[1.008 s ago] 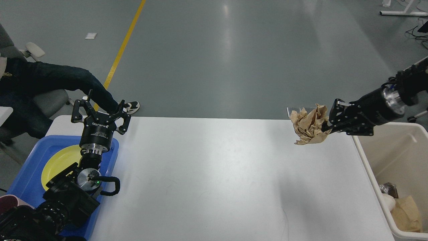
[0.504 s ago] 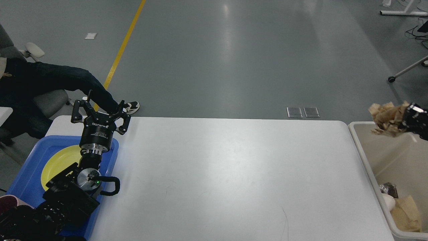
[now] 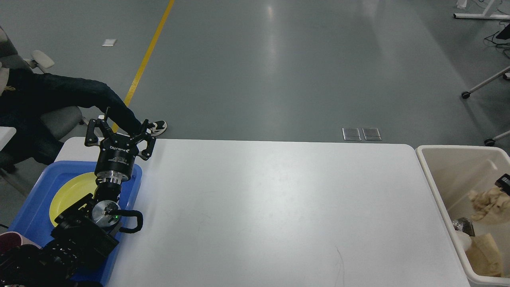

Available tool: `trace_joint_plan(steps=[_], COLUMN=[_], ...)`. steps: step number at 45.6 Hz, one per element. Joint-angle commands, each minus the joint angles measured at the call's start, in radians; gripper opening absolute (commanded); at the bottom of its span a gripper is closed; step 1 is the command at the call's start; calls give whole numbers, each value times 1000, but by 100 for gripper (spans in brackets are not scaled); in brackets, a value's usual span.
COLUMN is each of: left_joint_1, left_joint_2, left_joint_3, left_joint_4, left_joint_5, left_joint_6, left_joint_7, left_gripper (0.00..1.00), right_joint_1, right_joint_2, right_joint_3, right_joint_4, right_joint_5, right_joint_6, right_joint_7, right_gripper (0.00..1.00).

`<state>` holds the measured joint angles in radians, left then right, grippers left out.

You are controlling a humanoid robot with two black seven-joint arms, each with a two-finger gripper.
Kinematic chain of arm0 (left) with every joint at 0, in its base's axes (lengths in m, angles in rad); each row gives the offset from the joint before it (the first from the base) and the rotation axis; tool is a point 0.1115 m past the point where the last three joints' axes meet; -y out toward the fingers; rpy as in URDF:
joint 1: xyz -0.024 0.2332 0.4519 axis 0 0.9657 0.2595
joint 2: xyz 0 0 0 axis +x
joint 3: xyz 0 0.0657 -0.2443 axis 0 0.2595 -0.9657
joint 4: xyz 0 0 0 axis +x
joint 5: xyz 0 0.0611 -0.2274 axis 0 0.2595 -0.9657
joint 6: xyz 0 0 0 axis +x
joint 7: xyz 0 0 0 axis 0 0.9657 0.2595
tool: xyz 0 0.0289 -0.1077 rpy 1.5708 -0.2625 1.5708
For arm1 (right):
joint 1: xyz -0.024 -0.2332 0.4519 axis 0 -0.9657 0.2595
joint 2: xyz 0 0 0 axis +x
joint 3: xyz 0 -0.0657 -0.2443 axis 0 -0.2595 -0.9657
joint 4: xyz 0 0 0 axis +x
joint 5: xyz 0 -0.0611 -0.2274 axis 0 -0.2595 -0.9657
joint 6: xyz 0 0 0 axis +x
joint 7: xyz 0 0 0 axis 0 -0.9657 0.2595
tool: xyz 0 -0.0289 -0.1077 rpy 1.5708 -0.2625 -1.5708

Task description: Tidy desktop

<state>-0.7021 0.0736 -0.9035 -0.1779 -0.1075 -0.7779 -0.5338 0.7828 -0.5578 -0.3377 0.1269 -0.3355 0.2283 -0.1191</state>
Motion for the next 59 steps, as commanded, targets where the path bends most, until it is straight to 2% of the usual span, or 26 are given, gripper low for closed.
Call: trace_joint_plan(steps=[1, 15, 18, 22, 31, 33, 36, 43, 53, 59], left_joint_1=[0, 0, 1, 1, 1, 0, 0, 0, 1, 0], left_joint_2=[0, 0, 0, 0, 0, 0, 0, 0, 0, 0], left_joint_3=[0, 0, 0, 0, 0, 0, 0, 0, 0, 0], left_joint_4=[0, 0, 0, 0, 0, 0, 0, 0, 0, 0], left_joint_5=[0, 0, 0, 0, 0, 0, 0, 0, 0, 0], left_joint_6=[0, 0, 0, 0, 0, 0, 0, 0, 0, 0], left_joint_7=[0, 0, 0, 0, 0, 0, 0, 0, 0, 0], left_gripper=[97, 97, 97, 97, 97, 97, 97, 97, 97, 97], right_joint_1=[-17, 136, 142, 139, 102, 95, 72, 35, -25, -25], right_joint_2=[30, 35, 36, 42, 94, 107, 127, 157, 187, 240], right_joint_3=[40, 333, 428, 595, 767, 789, 830, 945, 1098, 1192], right_joint_4=[-53, -43, -32, -13, 13, 17, 25, 98, 289, 295], right_joint_5=[1, 3, 9, 12, 15, 15, 15, 15, 15, 15], right_joint_6=[-6, -3, -4, -4, -4, -4, -3, 5, 8, -1], right_joint_7=[-1, 12, 42, 149, 481, 536, 584, 595, 596, 596], right_gripper=[100, 100, 100, 100, 100, 100, 100, 100, 100, 100])
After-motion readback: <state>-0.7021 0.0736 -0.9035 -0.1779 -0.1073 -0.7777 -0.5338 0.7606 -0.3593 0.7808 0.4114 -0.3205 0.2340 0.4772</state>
